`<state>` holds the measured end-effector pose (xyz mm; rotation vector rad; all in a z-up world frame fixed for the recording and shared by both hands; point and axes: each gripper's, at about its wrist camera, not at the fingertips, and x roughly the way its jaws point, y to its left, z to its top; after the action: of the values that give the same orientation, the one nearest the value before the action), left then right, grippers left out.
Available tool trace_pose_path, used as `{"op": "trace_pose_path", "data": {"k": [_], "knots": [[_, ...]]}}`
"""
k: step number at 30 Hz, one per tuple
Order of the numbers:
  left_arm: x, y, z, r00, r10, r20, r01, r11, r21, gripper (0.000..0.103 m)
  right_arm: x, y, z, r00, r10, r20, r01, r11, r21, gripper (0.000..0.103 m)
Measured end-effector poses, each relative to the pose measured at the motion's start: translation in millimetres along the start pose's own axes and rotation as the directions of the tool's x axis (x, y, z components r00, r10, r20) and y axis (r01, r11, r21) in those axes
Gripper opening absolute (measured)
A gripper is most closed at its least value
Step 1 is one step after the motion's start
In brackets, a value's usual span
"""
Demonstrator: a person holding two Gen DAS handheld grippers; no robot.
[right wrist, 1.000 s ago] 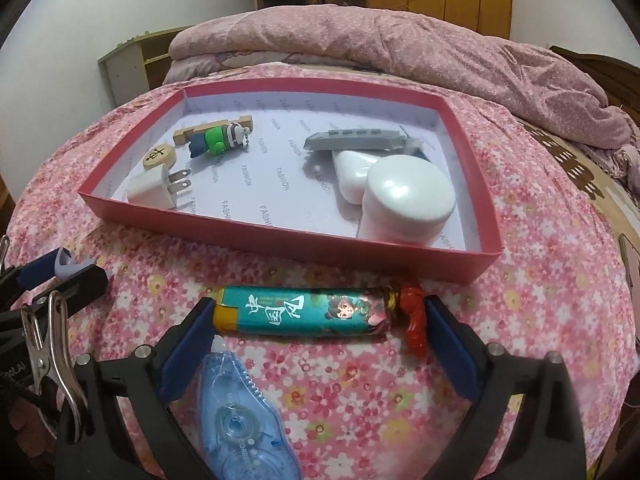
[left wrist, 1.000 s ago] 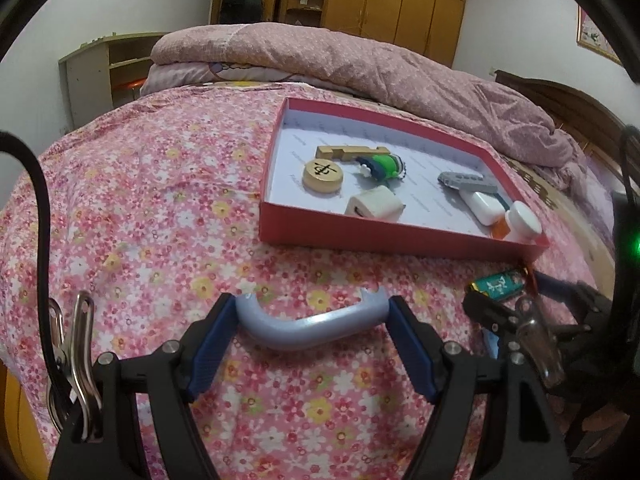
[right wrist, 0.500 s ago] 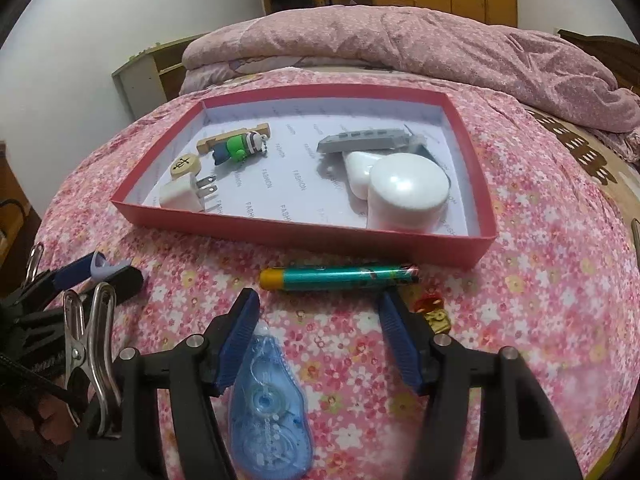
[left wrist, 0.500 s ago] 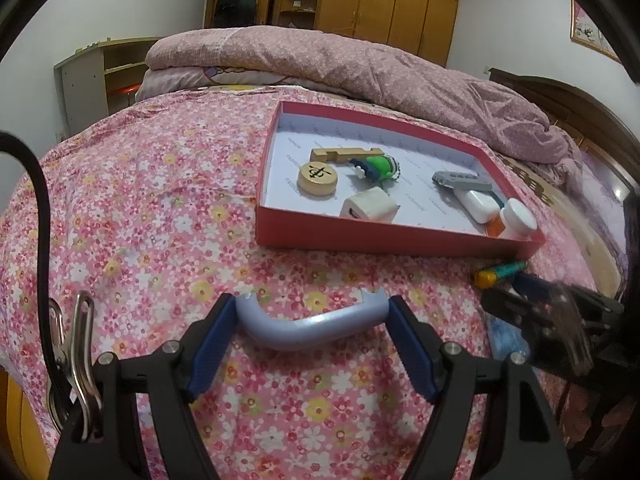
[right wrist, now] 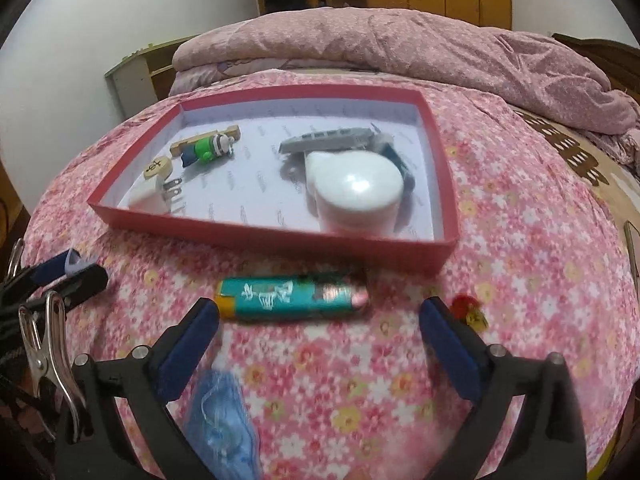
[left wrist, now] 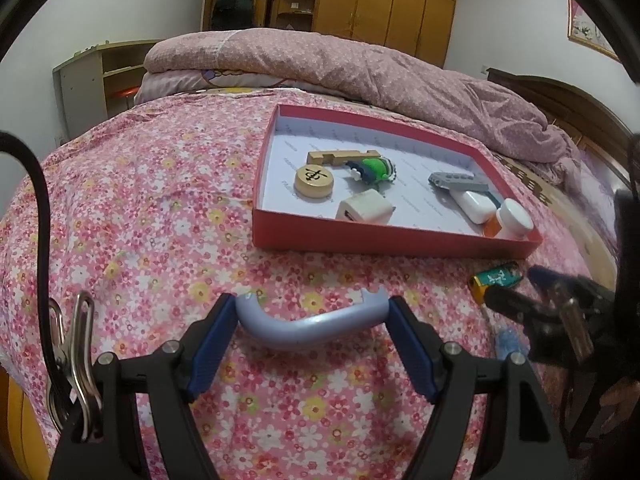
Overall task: Organize rigid objects
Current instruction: 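Grasp the teal cartoon lighter with the right tool while the left tool holds the handle, then carry the handle and lighter into the red box and open both tools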
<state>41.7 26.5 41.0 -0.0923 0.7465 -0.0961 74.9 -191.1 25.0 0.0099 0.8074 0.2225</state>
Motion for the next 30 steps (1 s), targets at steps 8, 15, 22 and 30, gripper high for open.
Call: {"op": "trace_pose_path", "data": {"k": [8, 15, 22, 30], "knots": [[4.3, 2.3, -0.6, 1.0, 0.011, -0.008, -0.011, 1.0, -0.002, 0.079, 9.6, 14.1, 4.6, 0.999, -0.036, -0.02, 0.036, 0.999, -0.034, 0.103], [3.3, 0.8, -1.8, 1.0, 0.019, -0.008, -0.019, 1.0, 0.007, 0.079, 8.9, 21.4, 3.6, 0.995, -0.096, 0.001, 0.096, 0.995, -0.024, 0.086], [-3.0, -5.5, 1.2, 1.0, 0.025, -0.002, -0.025, 0.999, 0.029, 0.079, -3.3, 15.5, -0.8, 1.0, -0.026, 0.002, 0.026, 1.0, 0.01, 0.083], [-9.4, -19.5, 15.6, 1.0, 0.005, 0.01, -0.005, 0.997, 0.071, 0.079, -22.4, 6.7, -2.5, 0.999, 0.053, 0.007, -0.053, 0.998, 0.04, 0.083]]}}
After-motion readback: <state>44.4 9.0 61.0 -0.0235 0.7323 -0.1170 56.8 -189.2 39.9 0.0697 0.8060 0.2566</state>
